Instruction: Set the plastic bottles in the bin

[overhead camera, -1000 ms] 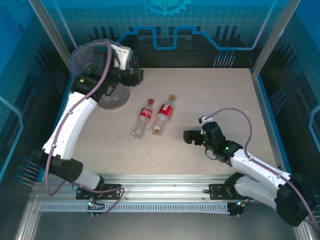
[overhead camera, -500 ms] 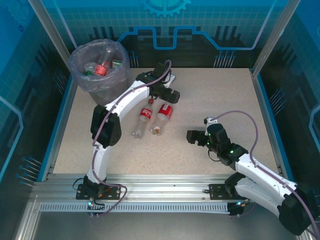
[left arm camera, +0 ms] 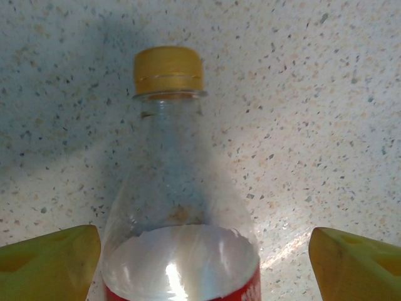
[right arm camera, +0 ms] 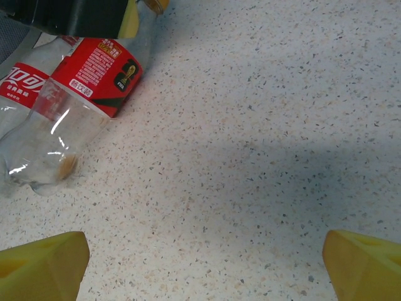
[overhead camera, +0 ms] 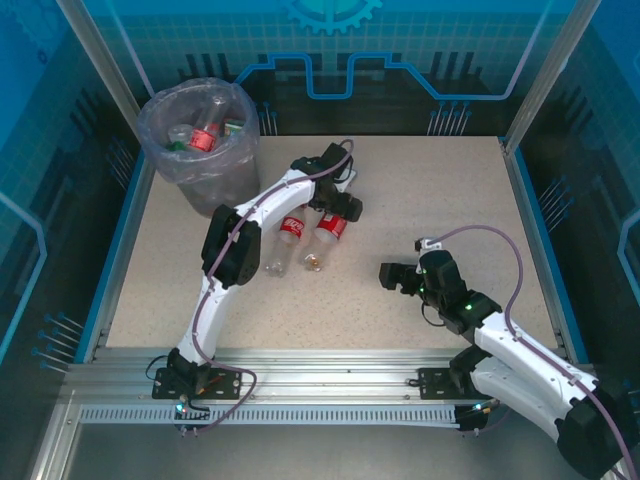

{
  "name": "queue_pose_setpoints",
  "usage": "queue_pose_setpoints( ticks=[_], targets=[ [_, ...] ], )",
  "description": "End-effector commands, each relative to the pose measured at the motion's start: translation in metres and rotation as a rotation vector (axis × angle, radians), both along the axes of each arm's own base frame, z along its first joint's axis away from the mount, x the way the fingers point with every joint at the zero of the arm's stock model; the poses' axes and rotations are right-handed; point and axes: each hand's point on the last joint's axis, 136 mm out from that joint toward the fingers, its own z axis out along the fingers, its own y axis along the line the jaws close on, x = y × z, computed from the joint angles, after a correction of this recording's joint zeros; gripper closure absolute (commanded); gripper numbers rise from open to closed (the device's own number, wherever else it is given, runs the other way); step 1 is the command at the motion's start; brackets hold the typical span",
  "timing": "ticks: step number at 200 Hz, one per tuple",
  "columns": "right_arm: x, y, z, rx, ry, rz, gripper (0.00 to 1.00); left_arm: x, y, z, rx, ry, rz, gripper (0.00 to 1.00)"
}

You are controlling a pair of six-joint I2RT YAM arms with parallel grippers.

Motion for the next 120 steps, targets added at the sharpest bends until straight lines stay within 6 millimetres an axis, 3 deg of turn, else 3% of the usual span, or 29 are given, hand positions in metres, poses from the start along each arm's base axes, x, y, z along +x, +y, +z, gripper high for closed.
queue_pose_setpoints(
  ticks=[1, 52, 81, 120],
  targets=[
    [-0.002, -0.004, -0.005, 0.007, 0.010, -0.012, 0.03, -0.012, -0.003, -0.016, 0.011, 0.053, 0.003, 0.20],
    [0.000, -0.004, -0.006, 0.012, 0.009, -0.011, 0.03, -0.016, -0.006, -0.007, 0.008, 0.041, -0.006, 0.36],
    [0.000, -0.005, -0.006, 0.012, 0.007, -0.014, 0.03, -0.028, -0.008, -0.011, 0.034, 0.067, -0.038, 0.14],
    [0.000, -0.006, -0.008, 0.013, 0.010, -0.014, 0.03, -0.036, -0.004, -0.034, 0.063, 0.109, -0.035, 0.15]
  ],
)
